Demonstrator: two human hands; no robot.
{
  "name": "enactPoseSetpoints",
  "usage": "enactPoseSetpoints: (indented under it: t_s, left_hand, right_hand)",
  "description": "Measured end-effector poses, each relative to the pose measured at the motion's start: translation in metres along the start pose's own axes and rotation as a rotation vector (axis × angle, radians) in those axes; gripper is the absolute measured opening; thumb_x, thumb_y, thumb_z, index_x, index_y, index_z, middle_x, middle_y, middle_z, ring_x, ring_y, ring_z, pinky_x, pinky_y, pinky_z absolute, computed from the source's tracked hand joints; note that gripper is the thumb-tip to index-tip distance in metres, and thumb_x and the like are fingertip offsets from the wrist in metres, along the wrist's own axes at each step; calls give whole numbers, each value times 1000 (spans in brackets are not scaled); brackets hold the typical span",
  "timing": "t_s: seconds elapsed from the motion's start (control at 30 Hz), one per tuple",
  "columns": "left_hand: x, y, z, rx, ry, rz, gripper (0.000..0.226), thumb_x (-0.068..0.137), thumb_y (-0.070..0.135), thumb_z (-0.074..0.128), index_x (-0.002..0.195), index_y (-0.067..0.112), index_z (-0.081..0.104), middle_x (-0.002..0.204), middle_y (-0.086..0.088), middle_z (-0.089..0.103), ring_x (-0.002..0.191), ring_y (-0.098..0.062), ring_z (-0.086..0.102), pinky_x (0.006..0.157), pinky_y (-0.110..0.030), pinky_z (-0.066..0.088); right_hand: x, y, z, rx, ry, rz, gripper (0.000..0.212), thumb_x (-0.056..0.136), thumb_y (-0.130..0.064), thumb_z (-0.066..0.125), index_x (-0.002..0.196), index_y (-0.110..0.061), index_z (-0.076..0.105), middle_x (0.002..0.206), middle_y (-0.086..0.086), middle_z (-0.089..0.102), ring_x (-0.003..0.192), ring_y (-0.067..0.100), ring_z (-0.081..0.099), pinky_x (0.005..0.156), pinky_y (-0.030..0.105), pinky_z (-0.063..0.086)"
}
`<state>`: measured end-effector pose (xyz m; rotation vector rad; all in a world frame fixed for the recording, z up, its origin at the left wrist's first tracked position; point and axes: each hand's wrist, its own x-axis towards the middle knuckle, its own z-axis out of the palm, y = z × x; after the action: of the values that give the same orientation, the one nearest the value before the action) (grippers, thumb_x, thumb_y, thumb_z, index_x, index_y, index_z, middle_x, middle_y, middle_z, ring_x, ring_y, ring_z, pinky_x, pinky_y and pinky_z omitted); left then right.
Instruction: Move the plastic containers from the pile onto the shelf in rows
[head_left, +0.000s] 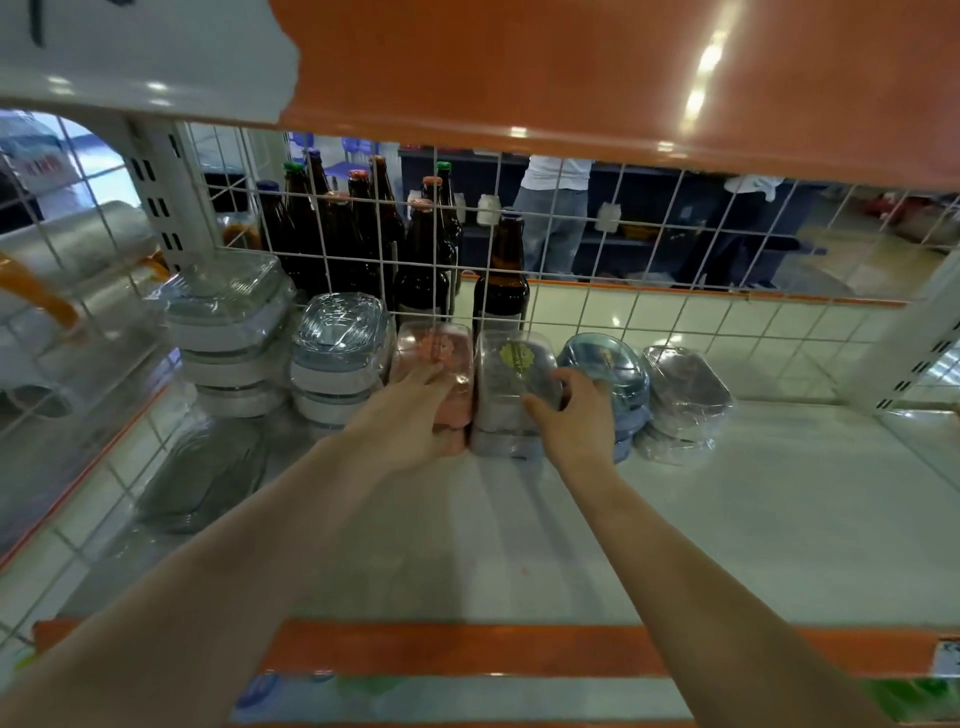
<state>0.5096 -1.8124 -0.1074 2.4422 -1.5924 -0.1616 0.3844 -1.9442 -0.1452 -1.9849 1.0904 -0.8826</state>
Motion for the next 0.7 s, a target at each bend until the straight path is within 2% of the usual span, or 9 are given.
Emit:
enactPoseSetpoints:
  t_s: [0.17,0.4,0.53,0.63,0.7]
  left_hand:
    - [1,2,0,46,-7,-11,68,89,34,58,147,14,28,157,-4,17,140,-27,27,107,-38,35]
    - [1,2,2,27,15,-21,70,89,35,57,147,14,26,155,-2,20,139,-27,29,105,-42,37]
    - [-9,5,7,-52,107,5,58,88,25,57,141,12,37,148,-4,32,134,-27,35,102,-43,39]
    - [-22,10,13,-85,187,32,43,88,19,55,130,15,50,136,-2,44,126,-25,43,96,-38,42]
    - [-30,12,15,-108,178,8,40,88,18,53,128,16,52,131,-1,48,120,-23,47,92,-34,43]
  right_hand:
    - [9,-8,4,-56,1,-42,27,85,-24,67,106,-9,59,115,12,50,83,16,47,75,24,34]
    - [9,-8,4,-53,-5,-65,25,86,-23,67,104,-10,58,115,12,48,81,17,48,75,25,37]
    - [5,-4,-2,-37,-42,-104,28,86,-22,65,112,-12,58,113,14,51,81,15,48,74,24,36]
    - [-4,0,-9,-19,-41,-116,30,87,-25,65,113,-12,57,108,15,55,81,14,49,71,22,36]
    - [-12,2,-15,-46,-48,-112,29,89,-25,63,114,-12,57,108,10,55,84,13,48,72,22,35]
